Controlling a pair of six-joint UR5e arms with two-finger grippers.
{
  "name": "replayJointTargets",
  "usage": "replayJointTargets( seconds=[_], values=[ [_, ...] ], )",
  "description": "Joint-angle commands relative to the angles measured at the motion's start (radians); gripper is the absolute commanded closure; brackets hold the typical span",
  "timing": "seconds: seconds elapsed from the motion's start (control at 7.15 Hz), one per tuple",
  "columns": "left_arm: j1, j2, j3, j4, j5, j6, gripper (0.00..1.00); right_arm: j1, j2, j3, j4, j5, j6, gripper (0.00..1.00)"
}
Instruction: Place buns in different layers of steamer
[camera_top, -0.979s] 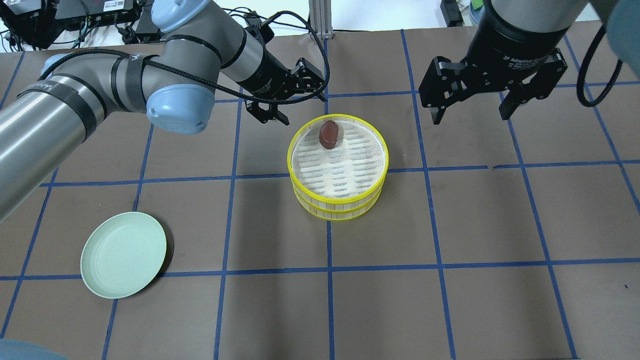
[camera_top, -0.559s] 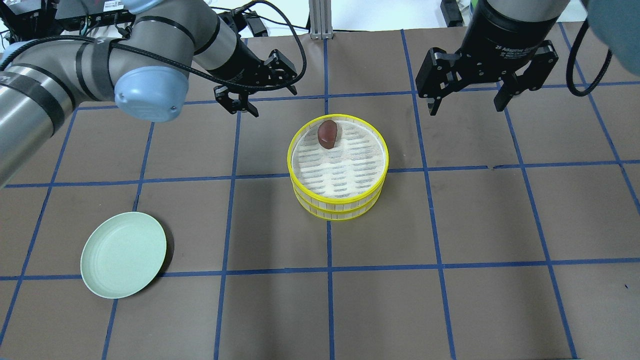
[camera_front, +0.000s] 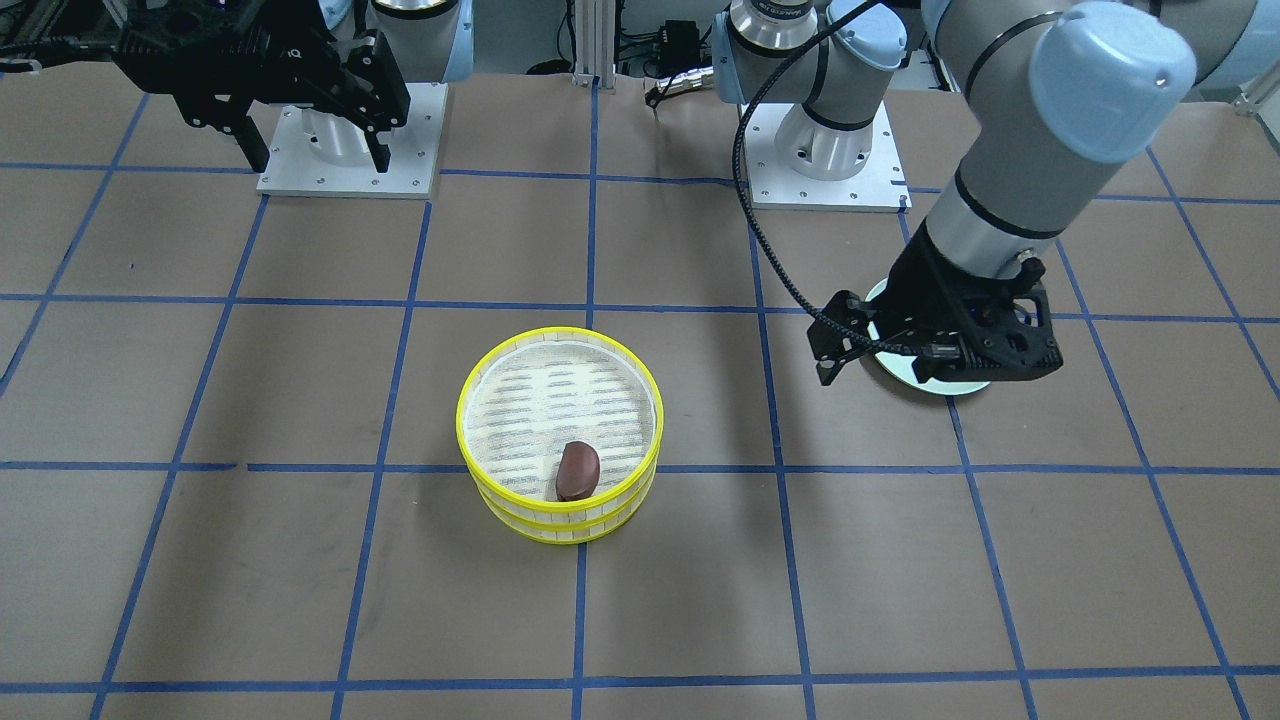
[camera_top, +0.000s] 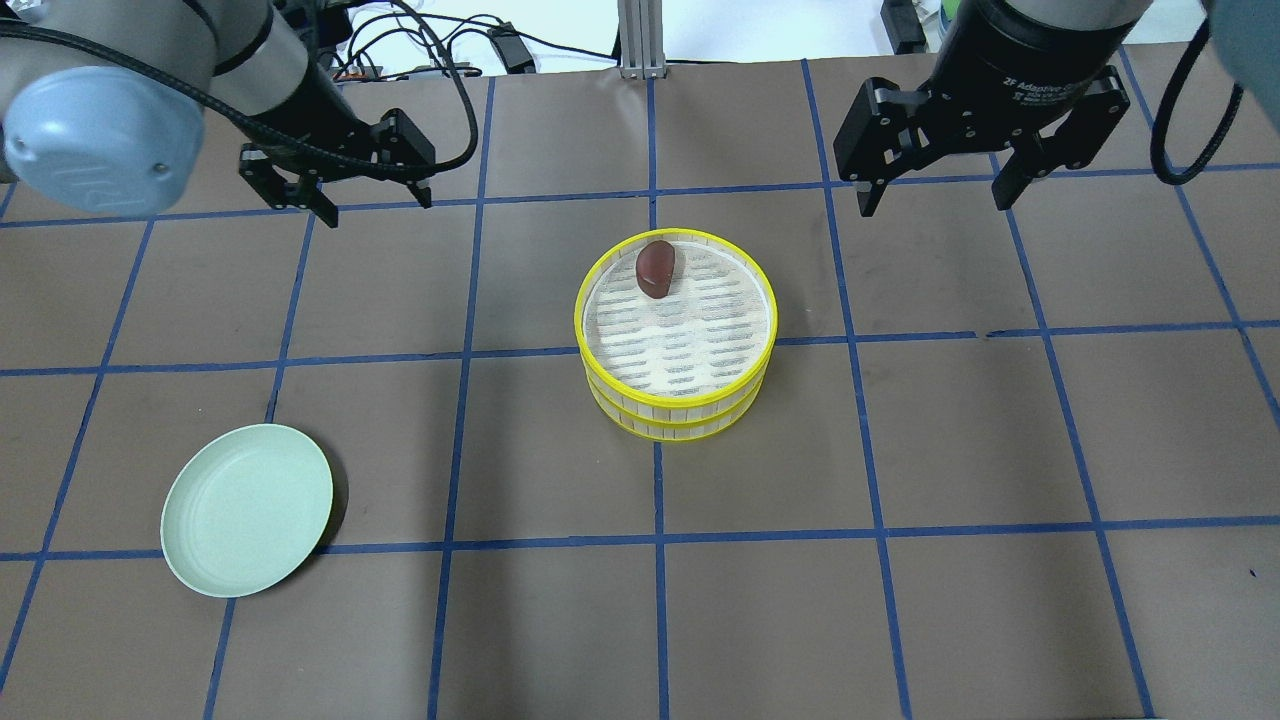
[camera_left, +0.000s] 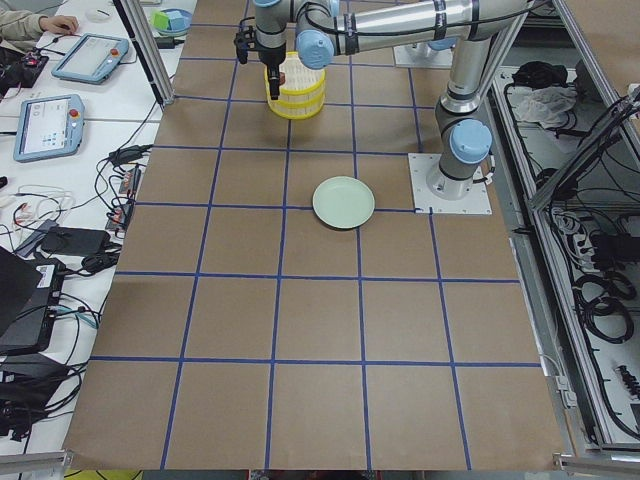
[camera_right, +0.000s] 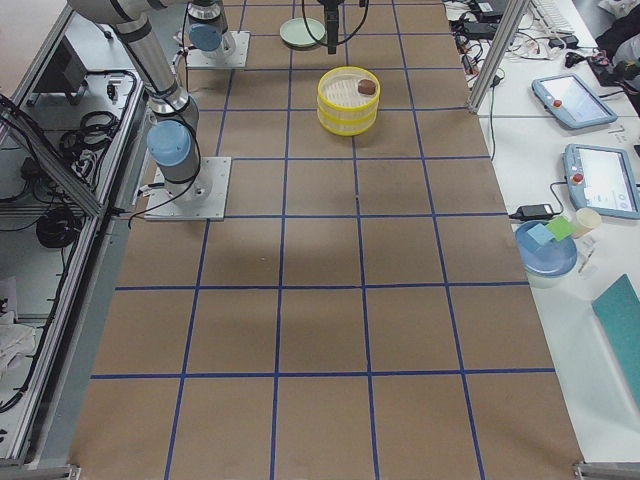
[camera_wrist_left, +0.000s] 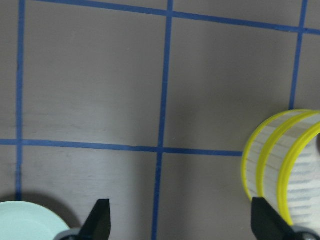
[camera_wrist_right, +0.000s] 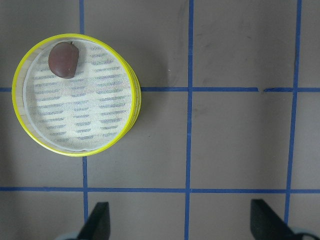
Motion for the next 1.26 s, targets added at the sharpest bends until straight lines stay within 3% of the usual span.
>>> replayJointTargets(
  seconds=[0.0, 0.28, 0.56, 1.12],
  values=[
    [0.026, 0.067, -0.001, -0.095, 0.098, 0.105, 0.00, 0.000, 0.000, 0.008, -0.012, -0.003, -0.002, 0.00],
    [0.014, 0.125, -0.016, -0.124, 0.084, 0.103, 0.00, 0.000, 0.000, 0.008, -0.012, -0.009, -0.004, 0.00],
    [0.011, 0.142, -0.022, -0.128, 0.040, 0.093, 0.00, 0.000, 0.000, 0.012, -0.012, -0.003, -0.004, 0.00],
    [0.043, 0.152, -0.033, -0.135, 0.039, 0.106, 0.00, 0.001, 0.002, 0.014, -0.021, 0.003, -0.004, 0.00]
  ],
)
